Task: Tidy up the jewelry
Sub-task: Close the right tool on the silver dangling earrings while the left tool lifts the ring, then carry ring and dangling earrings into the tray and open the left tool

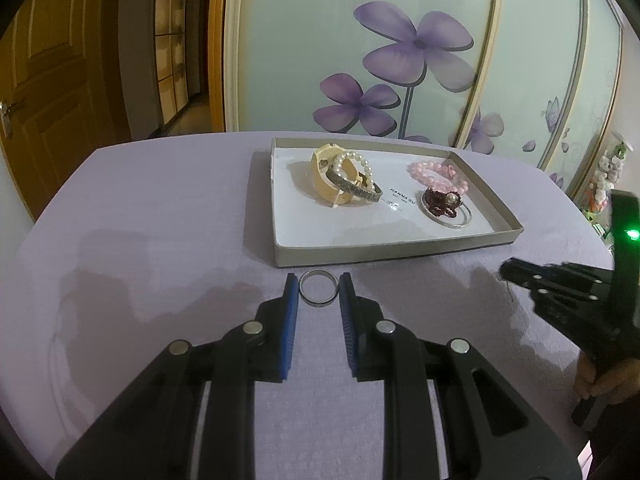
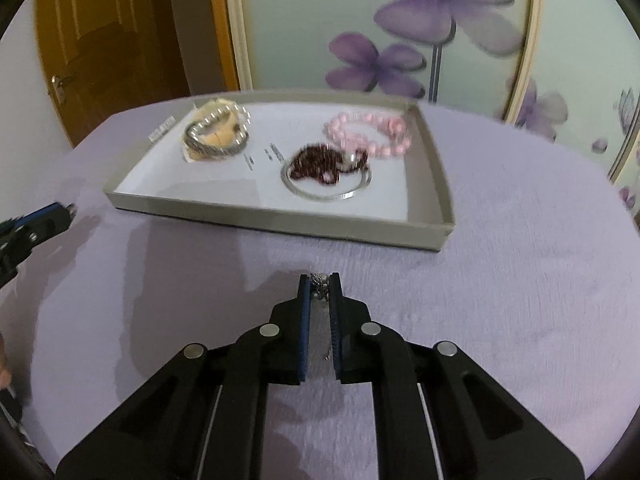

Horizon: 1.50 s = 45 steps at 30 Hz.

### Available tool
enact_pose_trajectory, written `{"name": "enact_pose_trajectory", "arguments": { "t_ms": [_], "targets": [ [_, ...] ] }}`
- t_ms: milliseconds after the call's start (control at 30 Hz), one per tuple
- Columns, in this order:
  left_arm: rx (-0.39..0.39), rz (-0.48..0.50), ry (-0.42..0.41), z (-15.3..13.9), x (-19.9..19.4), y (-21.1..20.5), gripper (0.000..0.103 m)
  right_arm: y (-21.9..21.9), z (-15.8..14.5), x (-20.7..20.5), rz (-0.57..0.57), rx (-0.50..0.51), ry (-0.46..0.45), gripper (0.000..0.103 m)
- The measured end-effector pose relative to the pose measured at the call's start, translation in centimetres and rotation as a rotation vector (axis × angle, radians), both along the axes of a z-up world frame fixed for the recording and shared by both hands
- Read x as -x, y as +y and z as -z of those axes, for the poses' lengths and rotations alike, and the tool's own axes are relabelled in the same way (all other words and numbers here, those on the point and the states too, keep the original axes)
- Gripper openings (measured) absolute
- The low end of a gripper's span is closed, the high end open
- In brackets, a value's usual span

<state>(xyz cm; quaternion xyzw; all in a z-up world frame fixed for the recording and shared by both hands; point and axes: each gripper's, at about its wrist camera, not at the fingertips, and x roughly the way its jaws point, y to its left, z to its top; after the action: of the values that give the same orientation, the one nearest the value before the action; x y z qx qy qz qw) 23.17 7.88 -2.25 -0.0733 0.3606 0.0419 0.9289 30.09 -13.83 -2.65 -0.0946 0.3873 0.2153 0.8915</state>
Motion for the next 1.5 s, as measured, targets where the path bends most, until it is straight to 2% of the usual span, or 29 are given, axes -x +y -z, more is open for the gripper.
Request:
{"name": "enact_pose_trajectory", "arguments": {
  "t_ms": [400, 833, 1167, 1500],
  "targets": [
    [-0.016, 0.001, -0.038, -1.9, 0.4, -0.5, 0.021, -1.1, -7.5, 3.6, -0.022, -0.063, -0.218, 0.009],
    [0.010, 0.028, -0.096, -4.7, -3.0, -0.9, 0.021, -1.4, -11.5, 1.2, 0.013, -0.127, -0.328, 0.009],
    [0.015, 0.070, -0.127, -4.9, -8.0, -2.0, 0.021, -0.6, -12.3, -2.3, 0.026, -0.172, -0.345, 0.009],
    [-0.006, 0.087, -0.121, -3.1, -12.1, -2.0, 0.021, 0.7, -10.6, -5.4, 0.014, -0.188, -0.318, 0.009]
  ]
}}
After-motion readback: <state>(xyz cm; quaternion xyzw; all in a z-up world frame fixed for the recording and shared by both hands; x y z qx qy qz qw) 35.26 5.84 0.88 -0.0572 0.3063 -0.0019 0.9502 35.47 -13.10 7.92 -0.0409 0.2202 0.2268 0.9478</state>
